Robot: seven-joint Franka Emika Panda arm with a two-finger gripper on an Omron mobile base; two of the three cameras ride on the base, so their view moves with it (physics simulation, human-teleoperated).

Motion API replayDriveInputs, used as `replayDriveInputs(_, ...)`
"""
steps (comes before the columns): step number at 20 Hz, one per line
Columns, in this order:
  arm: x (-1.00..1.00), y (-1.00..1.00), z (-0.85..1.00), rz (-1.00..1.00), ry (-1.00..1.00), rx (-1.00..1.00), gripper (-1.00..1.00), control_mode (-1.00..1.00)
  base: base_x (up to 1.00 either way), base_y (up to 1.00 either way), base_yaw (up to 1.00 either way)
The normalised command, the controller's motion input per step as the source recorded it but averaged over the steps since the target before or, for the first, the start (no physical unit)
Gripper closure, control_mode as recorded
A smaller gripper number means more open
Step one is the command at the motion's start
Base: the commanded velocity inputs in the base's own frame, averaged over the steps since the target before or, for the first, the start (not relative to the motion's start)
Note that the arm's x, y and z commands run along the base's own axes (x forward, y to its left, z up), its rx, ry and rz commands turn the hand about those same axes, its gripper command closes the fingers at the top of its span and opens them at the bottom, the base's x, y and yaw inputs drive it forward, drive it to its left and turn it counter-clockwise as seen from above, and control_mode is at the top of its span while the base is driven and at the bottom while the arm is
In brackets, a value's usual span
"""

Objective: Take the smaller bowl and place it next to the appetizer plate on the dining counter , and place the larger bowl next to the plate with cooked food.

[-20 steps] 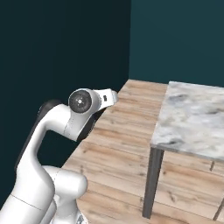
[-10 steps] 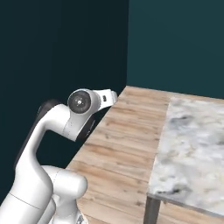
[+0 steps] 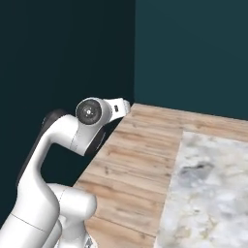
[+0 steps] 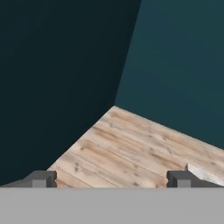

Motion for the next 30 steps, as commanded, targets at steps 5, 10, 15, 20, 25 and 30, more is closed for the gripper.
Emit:
replayDriveInputs(5,0.00,0.00,0.00,0.00,0.00,0.00,-1.00,1.00,1.00,-0.05,0.00)
replayDriveInputs(10,0.00,0.00,0.00,0.00,0.00,0.00,-1.00,1.00,1.00,-0.03,0.00)
replayDriveInputs(15,0.00,0.00,0.00,0.00,0.00,0.00,-1.00,1.00,1.00,-0.13,-0.01)
replayDriveInputs(20,0.00,0.00,0.00,0.00,0.00,0.00,-1.00,1.00,1.00,-0.16,-0.08)
replayDriveInputs(25,0.00,0.00,0.00,0.00,0.00,0.00,-1.00,1.00,0.76,-0.09,-0.18)
replayDriveInputs(30,0.00,0.00,0.00,0.00,0.00,0.00,-1.00,1.00,0.43,-0.23,-0.30)
